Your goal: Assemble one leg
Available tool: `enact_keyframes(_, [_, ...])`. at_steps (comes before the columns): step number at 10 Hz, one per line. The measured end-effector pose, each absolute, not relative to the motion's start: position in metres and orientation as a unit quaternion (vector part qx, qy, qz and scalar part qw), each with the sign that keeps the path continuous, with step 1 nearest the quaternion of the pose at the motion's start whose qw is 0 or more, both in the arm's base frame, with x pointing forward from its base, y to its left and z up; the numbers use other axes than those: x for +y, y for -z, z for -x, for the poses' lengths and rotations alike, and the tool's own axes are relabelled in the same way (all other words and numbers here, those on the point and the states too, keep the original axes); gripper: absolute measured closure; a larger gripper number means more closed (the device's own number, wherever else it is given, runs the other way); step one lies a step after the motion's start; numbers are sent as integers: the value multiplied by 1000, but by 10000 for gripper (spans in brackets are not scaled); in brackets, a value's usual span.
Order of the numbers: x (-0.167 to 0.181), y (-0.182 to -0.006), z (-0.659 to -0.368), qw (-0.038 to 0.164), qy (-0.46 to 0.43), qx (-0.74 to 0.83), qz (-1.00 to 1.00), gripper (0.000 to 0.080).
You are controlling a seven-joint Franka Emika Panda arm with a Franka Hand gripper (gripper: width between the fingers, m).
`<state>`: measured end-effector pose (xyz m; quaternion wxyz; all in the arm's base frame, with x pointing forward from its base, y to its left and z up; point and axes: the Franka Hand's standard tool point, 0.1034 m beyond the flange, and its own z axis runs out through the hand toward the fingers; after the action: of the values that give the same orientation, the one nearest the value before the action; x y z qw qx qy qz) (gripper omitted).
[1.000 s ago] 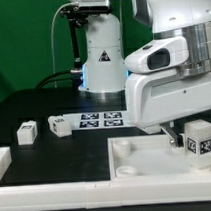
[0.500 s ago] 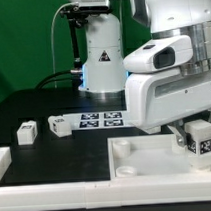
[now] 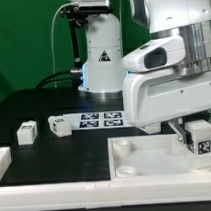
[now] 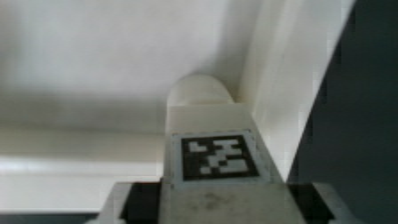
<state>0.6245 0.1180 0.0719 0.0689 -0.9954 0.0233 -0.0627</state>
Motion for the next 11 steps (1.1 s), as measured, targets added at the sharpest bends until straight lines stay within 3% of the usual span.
enact_keyframes(4, [118,-71,-624,71,55,343,935,508])
enact_keyframes(8, [117,-71,-623,84,38,507,857,507])
enact_keyframes(9, [119,-71,-623,90,31,550,830,432])
enact_keyframes(10, [119,-70,-622,88,36,506,857,296])
enact_keyframes(11, [120,-70,-623,89,36,503,859,296])
